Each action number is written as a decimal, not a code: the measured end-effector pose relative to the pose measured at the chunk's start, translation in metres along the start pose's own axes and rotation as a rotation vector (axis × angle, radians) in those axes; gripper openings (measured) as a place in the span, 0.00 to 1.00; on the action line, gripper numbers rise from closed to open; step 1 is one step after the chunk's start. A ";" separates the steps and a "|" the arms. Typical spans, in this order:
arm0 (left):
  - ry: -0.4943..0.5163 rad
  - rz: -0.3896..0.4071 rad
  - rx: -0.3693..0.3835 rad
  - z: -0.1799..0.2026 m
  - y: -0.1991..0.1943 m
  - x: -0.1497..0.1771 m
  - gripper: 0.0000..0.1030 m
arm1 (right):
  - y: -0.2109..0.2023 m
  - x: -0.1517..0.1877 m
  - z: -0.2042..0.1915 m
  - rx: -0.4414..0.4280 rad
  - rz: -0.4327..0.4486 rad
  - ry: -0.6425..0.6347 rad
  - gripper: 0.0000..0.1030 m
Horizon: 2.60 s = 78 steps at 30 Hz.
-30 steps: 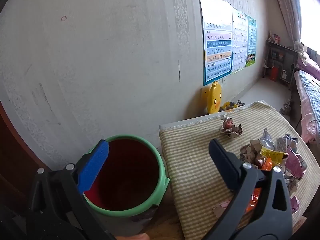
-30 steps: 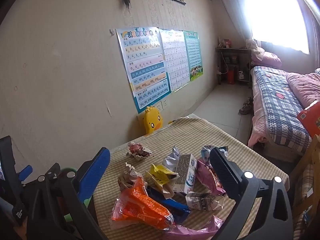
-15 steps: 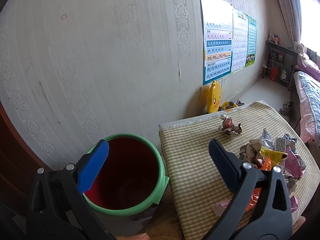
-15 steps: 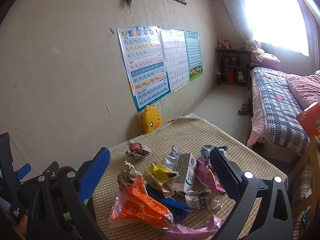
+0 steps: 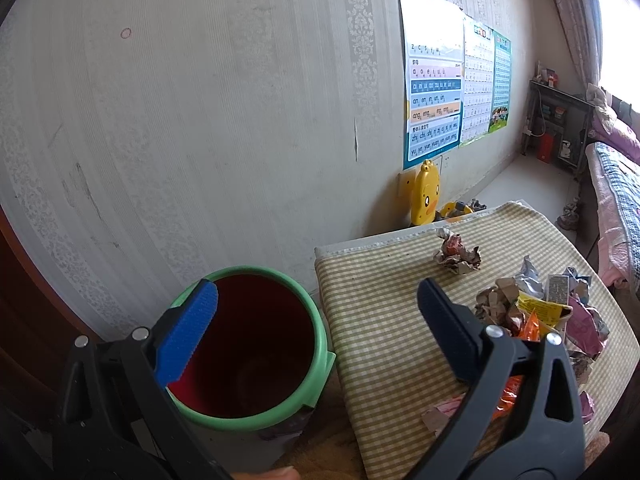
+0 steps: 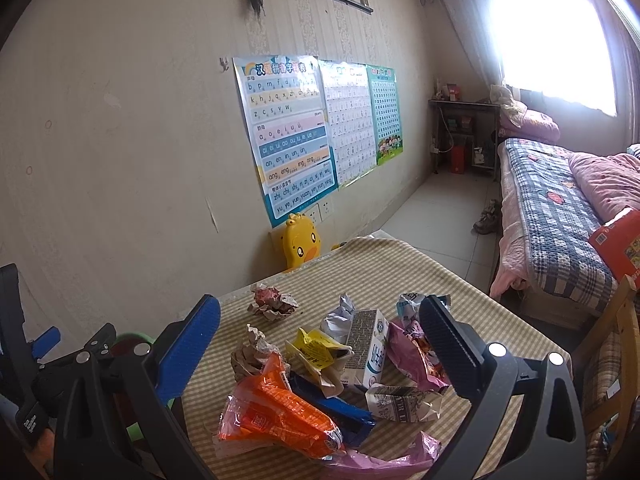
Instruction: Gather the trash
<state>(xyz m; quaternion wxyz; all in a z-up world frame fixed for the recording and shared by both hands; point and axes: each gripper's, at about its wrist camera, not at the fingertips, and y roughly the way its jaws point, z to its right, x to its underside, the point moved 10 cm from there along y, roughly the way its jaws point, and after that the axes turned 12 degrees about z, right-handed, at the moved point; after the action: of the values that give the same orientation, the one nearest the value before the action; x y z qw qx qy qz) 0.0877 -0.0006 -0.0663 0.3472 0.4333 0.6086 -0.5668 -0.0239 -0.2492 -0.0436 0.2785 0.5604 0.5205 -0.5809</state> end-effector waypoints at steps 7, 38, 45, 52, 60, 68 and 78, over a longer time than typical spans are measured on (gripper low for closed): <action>0.001 -0.003 0.002 0.000 0.000 0.000 0.95 | 0.000 0.001 0.001 0.001 -0.001 0.004 0.93; -0.012 -0.020 0.009 0.002 0.002 0.003 0.95 | 0.001 0.008 0.004 -0.001 -0.017 0.005 0.93; -0.033 -0.035 0.018 0.001 0.005 0.004 0.95 | 0.005 0.012 0.003 -0.002 -0.029 -0.007 0.93; 0.003 -0.060 0.025 0.004 0.011 0.011 0.95 | 0.013 0.041 0.004 -0.049 -0.127 -0.176 0.93; 0.040 -0.115 0.130 0.029 0.015 0.028 0.95 | 0.032 0.137 -0.010 -0.164 -0.386 -0.276 0.92; 0.063 -0.100 0.158 0.039 0.014 0.030 0.95 | 0.058 0.170 -0.040 -0.273 -0.482 -0.305 0.66; 0.042 -0.099 0.139 0.036 0.018 0.029 0.95 | 0.040 0.135 -0.016 -0.284 -0.434 -0.052 0.42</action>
<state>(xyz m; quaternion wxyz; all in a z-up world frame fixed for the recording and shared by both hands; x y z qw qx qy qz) 0.0904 -0.0329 -0.1039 0.2750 0.4378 0.5955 -0.6149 -0.0111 -0.2114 -0.1792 0.2367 0.3758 0.6975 -0.5623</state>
